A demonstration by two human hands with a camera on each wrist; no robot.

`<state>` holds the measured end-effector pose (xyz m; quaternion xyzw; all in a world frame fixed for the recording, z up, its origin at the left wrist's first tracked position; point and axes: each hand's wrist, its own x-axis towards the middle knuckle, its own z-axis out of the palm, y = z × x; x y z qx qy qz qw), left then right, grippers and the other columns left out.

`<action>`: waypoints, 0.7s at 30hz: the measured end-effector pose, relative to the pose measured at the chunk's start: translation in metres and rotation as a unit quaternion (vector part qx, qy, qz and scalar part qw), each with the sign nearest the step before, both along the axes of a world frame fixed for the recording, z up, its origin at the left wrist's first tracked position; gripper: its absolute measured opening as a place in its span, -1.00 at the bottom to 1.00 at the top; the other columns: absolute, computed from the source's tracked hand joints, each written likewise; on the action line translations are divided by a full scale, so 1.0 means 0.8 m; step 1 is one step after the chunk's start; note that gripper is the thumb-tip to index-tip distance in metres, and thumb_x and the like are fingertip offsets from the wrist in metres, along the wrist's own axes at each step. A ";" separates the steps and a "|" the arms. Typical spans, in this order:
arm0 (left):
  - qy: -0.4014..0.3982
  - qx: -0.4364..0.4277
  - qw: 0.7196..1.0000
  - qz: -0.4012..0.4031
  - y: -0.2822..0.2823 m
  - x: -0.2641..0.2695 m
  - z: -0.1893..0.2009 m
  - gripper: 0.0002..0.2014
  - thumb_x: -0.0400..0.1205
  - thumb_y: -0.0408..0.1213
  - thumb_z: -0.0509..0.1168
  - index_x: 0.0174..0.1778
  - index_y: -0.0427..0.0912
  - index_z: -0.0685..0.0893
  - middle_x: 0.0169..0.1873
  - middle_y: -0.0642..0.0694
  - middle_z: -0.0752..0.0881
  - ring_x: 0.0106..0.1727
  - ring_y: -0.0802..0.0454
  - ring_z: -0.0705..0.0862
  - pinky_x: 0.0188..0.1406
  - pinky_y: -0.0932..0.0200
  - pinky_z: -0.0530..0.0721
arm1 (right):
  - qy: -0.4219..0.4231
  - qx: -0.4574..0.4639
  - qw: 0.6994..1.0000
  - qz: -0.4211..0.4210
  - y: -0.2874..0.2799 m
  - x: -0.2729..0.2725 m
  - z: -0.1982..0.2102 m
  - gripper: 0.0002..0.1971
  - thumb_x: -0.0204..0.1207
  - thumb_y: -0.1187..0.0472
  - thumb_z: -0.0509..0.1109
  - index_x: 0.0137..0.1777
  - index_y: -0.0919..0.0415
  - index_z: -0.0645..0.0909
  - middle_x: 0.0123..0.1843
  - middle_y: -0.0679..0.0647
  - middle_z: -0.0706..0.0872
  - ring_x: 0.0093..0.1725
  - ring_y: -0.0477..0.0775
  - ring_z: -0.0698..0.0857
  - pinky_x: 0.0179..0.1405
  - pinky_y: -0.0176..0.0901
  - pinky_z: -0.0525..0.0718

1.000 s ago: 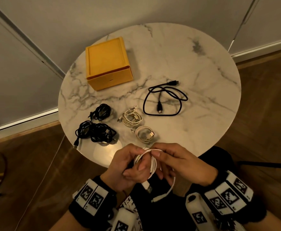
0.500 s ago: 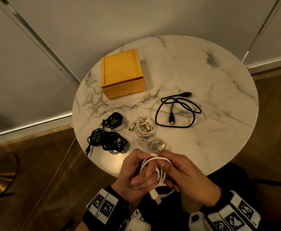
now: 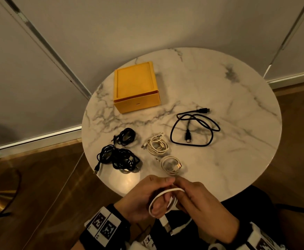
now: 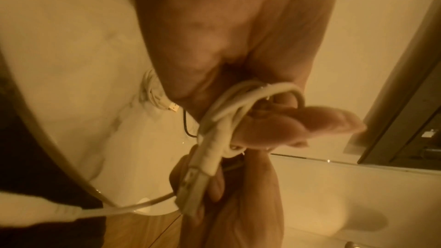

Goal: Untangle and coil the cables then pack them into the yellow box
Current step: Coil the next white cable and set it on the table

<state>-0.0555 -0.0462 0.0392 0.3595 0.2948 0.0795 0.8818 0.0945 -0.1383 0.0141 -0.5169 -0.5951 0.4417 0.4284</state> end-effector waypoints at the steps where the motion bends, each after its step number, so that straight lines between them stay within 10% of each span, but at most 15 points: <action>1: -0.012 0.010 1.000 -0.013 0.000 -0.003 -0.001 -0.61 0.60 -0.09 0.37 -0.49 -0.24 0.66 -0.81 0.04 0.46 -0.80 0.20 0.39 -0.73 0.40 0.34 | -0.005 0.001 1.000 0.000 0.000 -0.001 0.000 -0.76 0.65 -0.05 0.08 0.04 0.01 0.54 -0.44 -0.15 0.55 -0.50 -0.12 0.49 -0.41 -0.27 0.40; 10: 0.141 0.010 0.989 0.048 -0.009 0.014 -0.012 -0.43 0.56 0.10 0.25 -0.67 -0.25 0.49 -0.86 0.03 0.15 -0.83 0.15 0.13 -0.67 0.30 -0.02 | -0.015 -0.040 0.999 -0.022 -0.004 -0.008 -0.018 -0.83 0.63 -0.07 0.09 -0.18 -0.28 0.43 -0.47 -0.12 0.52 -0.49 -0.11 0.44 -0.40 0.02 0.46; 15: 0.171 0.054 0.980 0.081 -0.019 0.023 -0.022 -0.47 0.50 0.03 0.30 -0.68 -0.27 0.47 -0.88 -0.01 0.19 -0.87 0.14 0.15 -0.74 0.44 0.08 | -0.045 -0.052 0.997 -0.045 -0.007 -0.007 -0.032 -0.76 0.67 0.07 0.15 -0.20 -0.28 0.44 -0.44 -0.22 0.58 -0.45 -0.14 0.53 -0.37 -0.21 0.46; 21: 0.180 0.077 0.971 0.140 -0.024 0.032 -0.026 -0.49 0.42 0.06 0.38 -0.67 -0.24 0.45 -0.85 -0.03 0.21 -0.85 0.13 0.18 -0.73 0.43 0.10 | -0.063 -0.036 0.995 -0.070 -0.005 -0.004 -0.026 -0.84 0.60 -0.15 0.08 -0.19 -0.35 0.43 -0.46 -0.17 0.57 -0.43 -0.11 0.59 -0.32 0.00 0.57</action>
